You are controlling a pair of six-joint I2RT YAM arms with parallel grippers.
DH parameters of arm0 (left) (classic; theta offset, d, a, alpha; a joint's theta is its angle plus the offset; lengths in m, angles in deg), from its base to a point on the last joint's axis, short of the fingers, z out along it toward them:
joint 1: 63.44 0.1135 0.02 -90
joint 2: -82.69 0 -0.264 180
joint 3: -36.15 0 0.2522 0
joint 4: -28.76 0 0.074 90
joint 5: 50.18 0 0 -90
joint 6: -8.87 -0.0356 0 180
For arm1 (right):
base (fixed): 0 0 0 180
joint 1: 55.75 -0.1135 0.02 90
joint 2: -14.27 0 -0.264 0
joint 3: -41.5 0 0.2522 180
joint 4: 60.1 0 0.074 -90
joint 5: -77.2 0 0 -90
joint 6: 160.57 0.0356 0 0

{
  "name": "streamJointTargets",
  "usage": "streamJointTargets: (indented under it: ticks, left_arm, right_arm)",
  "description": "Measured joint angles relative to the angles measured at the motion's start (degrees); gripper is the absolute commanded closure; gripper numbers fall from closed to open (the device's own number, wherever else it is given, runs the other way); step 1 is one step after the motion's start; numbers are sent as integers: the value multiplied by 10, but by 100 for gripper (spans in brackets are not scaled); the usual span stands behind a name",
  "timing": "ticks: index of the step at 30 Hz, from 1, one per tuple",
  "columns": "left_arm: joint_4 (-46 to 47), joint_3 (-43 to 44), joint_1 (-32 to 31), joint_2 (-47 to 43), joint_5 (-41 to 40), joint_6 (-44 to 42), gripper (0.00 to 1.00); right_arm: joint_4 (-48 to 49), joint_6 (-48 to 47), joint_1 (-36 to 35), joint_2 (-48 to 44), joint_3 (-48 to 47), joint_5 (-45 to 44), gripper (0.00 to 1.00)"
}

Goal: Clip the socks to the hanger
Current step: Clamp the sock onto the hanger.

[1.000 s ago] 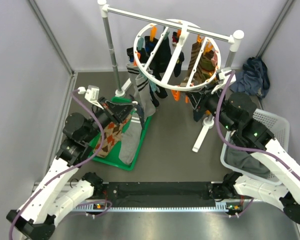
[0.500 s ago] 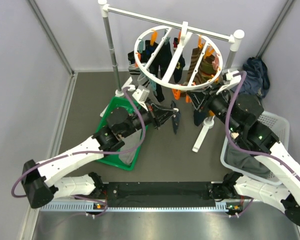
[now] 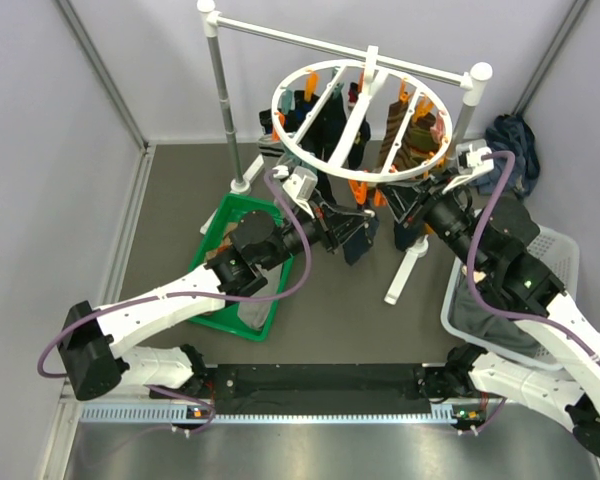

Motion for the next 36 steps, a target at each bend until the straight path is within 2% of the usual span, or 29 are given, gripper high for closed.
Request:
streamJointTargets:
  ticks: [36]
  left_arm:
    - [12, 19, -6, 17, -5, -13, 100]
  right_arm:
    - [43, 6, 0, 4, 20, 17, 100]
